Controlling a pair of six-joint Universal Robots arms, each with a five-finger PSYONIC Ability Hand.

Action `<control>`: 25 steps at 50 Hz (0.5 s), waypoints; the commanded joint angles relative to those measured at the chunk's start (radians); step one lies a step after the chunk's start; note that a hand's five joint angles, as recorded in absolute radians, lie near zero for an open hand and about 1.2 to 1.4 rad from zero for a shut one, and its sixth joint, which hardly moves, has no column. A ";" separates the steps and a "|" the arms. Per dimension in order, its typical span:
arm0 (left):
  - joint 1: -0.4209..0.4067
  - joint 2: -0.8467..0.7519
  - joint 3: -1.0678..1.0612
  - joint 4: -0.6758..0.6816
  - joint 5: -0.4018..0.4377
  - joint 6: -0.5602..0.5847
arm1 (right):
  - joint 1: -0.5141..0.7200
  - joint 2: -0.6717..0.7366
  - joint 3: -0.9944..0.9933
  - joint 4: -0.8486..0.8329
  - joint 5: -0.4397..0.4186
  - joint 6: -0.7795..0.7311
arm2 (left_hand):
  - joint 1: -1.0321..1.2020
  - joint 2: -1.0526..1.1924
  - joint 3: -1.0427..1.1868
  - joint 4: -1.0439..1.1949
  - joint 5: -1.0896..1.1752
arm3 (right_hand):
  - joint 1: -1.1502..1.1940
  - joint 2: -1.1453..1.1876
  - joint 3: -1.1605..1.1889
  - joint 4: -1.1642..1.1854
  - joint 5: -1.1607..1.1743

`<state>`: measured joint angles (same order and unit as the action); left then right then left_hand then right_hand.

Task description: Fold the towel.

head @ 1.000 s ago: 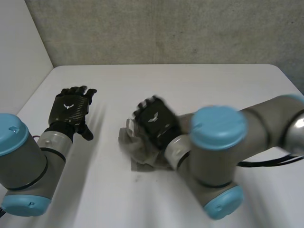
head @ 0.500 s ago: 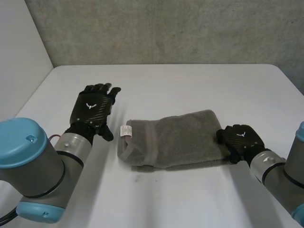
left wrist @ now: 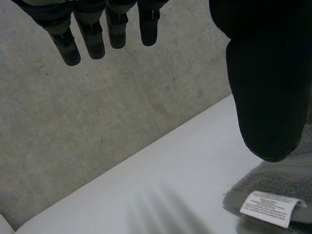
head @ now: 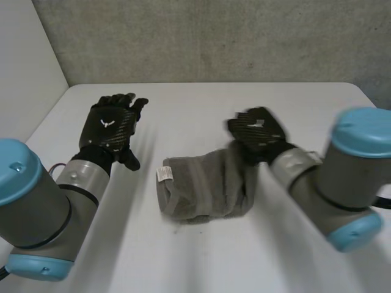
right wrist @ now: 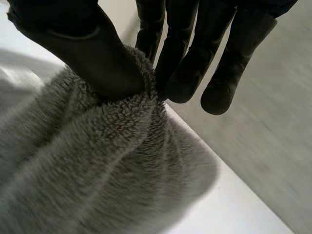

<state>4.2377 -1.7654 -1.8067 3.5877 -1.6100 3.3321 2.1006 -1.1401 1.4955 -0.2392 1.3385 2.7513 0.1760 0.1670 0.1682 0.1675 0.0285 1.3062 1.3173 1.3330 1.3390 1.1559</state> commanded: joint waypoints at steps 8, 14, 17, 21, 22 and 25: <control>0.024 0.034 0.093 -0.188 -0.002 -0.055 | 0.322 0.312 -0.316 0.314 0.033 -0.196 | -0.001 0.008 0.007 0.008 -0.028 | -0.040 -0.051 -0.067 -0.072 -0.064; 0.028 0.032 0.119 -0.204 -0.002 -0.089 | 0.309 0.208 -0.279 0.304 0.102 -0.078 | -0.001 0.008 0.007 0.008 -0.028 | -1.132 -1.143 -1.158 -1.164 -1.156; 0.022 0.017 0.145 -0.208 -0.004 -0.103 | 0.286 0.133 -0.241 0.282 0.114 0.043 | -0.001 0.008 0.007 0.008 -0.028 | -1.132 -1.143 -1.158 -1.164 -1.156; -0.002 -0.029 0.185 -0.221 -0.004 -0.129 | 0.223 0.063 -0.189 0.264 0.117 0.139 | 0.005 0.014 0.013 0.014 -0.022 | -1.132 -1.143 -1.158 -1.164 -1.156; -0.002 -0.029 0.185 -0.221 -0.004 -0.129 | 0.187 0.031 -0.166 0.261 0.116 0.169 | 0.005 0.014 0.013 0.014 -0.022 | -1.132 -1.143 -1.158 -1.164 -1.156; -0.036 -0.075 0.222 -0.242 -0.002 -0.169 | 0.138 0.008 -0.150 0.262 0.119 0.217 | 0.014 0.023 0.022 0.022 -0.013 | -1.132 -1.143 -1.158 -1.164 -1.156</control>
<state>4.2413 -1.7803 -1.6316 3.3682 -1.6129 3.2068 2.3357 -1.0561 1.2924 0.0340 1.4558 2.8552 0.1730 0.1656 0.1668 0.1675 0.0285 0.2342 0.2512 0.2426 0.2519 0.0527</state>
